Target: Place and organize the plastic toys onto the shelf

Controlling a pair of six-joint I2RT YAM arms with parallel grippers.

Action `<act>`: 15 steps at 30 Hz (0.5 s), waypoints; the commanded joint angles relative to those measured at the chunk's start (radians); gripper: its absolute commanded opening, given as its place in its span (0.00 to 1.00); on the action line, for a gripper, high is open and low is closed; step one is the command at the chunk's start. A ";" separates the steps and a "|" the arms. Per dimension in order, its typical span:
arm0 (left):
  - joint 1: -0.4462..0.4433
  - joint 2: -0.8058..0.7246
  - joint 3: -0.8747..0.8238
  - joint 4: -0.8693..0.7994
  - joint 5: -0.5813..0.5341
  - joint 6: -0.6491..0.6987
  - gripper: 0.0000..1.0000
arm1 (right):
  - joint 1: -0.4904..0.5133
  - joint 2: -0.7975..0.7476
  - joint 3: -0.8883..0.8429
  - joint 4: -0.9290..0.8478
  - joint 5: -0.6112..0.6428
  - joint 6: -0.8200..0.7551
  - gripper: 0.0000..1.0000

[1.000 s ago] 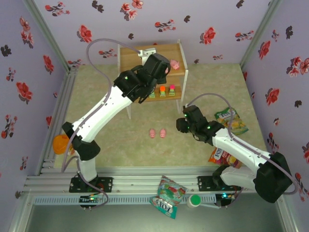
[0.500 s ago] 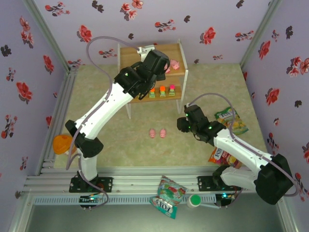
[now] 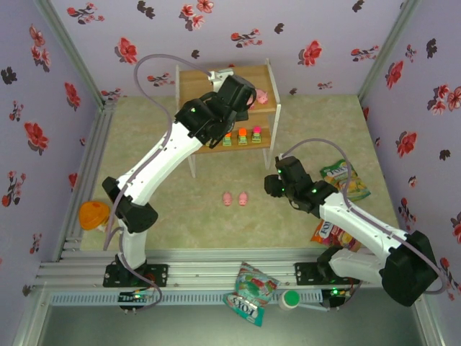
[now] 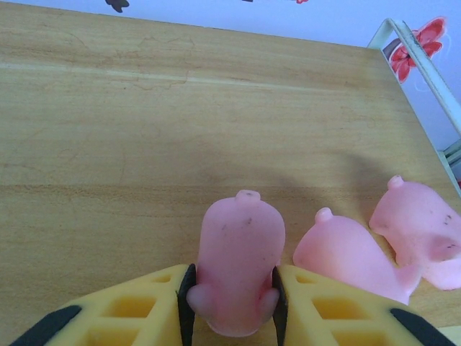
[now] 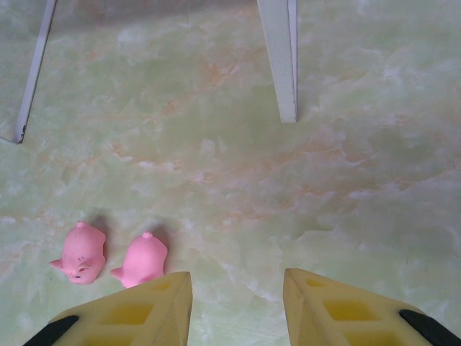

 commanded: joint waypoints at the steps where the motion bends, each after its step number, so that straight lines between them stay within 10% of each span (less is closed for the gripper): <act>1: 0.007 0.011 0.029 -0.021 -0.001 0.012 0.37 | -0.007 -0.021 -0.014 -0.013 -0.012 0.009 0.39; 15: 0.009 0.023 0.038 -0.005 0.010 0.018 0.40 | -0.010 -0.021 -0.022 -0.002 -0.018 0.009 0.39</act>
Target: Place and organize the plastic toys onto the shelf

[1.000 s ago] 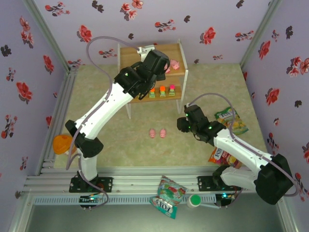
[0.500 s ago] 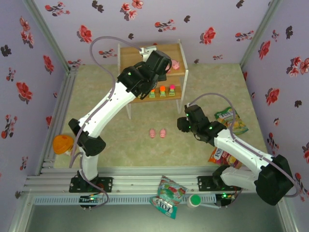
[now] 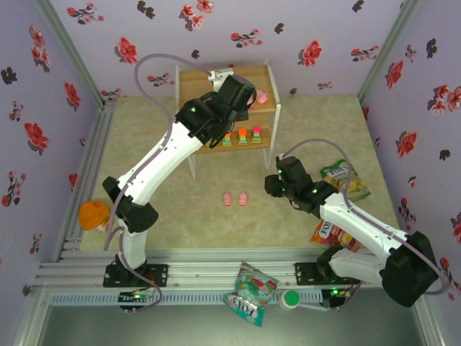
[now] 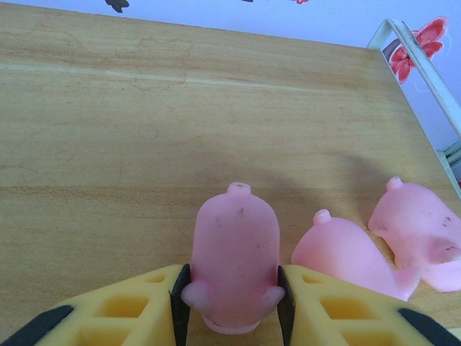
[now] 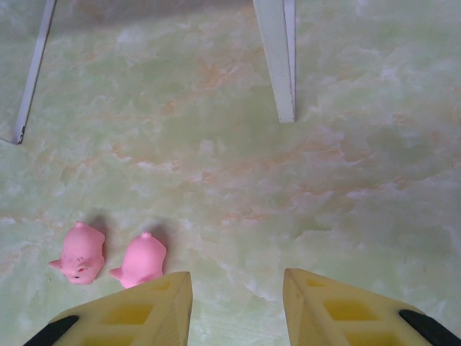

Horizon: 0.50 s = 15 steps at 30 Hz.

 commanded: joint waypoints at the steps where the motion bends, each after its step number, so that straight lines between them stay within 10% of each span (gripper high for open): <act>1: 0.007 0.021 0.033 -0.003 0.012 0.020 0.40 | -0.009 -0.017 -0.019 -0.001 -0.019 0.007 0.39; 15: 0.007 0.032 0.058 0.002 0.029 0.023 0.43 | -0.011 -0.013 -0.020 0.001 -0.022 0.008 0.39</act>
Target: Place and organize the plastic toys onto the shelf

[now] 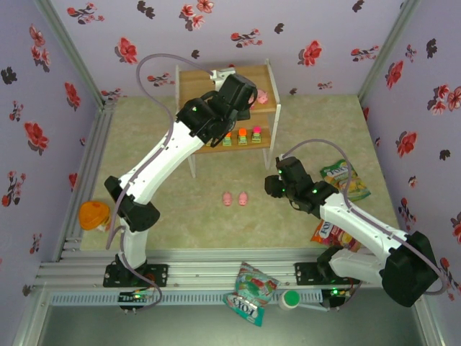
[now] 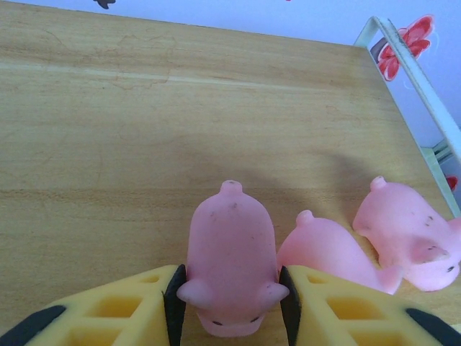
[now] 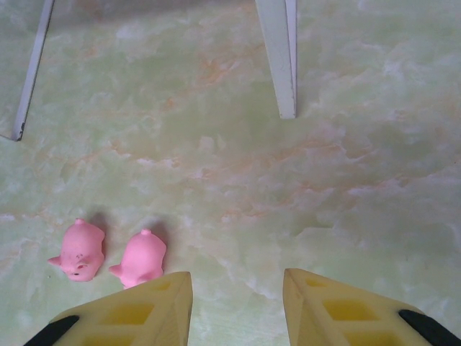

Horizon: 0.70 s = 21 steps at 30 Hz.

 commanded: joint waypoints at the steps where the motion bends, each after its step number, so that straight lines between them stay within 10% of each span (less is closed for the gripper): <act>1: 0.007 0.016 0.036 -0.003 0.003 0.021 0.43 | -0.010 -0.013 -0.016 0.001 -0.013 0.008 0.39; 21: -0.009 -0.008 0.041 0.018 0.003 0.041 0.47 | -0.011 -0.007 -0.014 0.005 -0.017 0.008 0.39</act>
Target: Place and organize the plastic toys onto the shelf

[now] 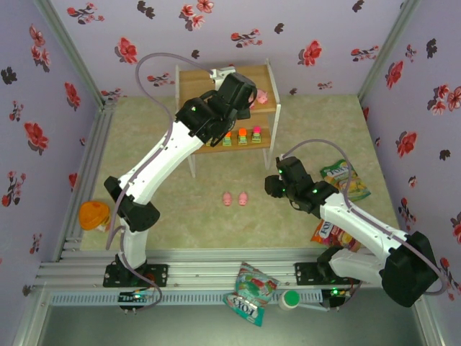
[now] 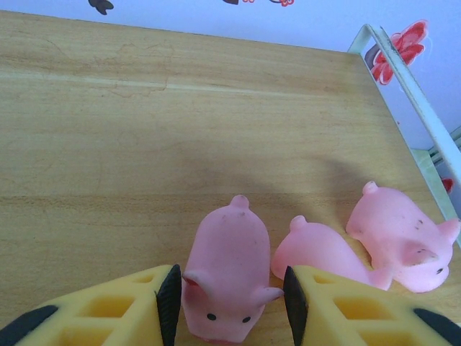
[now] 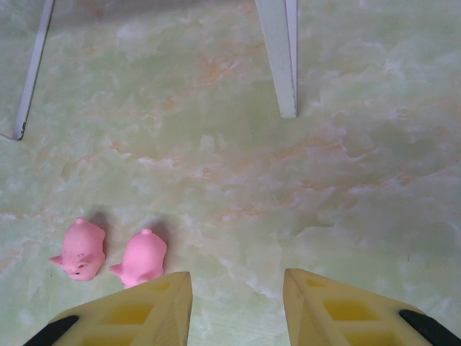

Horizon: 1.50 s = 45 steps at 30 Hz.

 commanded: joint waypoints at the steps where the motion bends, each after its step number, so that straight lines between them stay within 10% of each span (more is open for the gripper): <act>1: -0.007 -0.010 0.032 0.013 0.003 0.032 0.46 | -0.006 -0.007 -0.014 0.005 -0.009 0.008 0.39; 45: -0.075 -0.241 -0.270 0.109 -0.052 0.052 0.47 | 0.030 -0.016 -0.008 -0.019 -0.018 0.035 0.39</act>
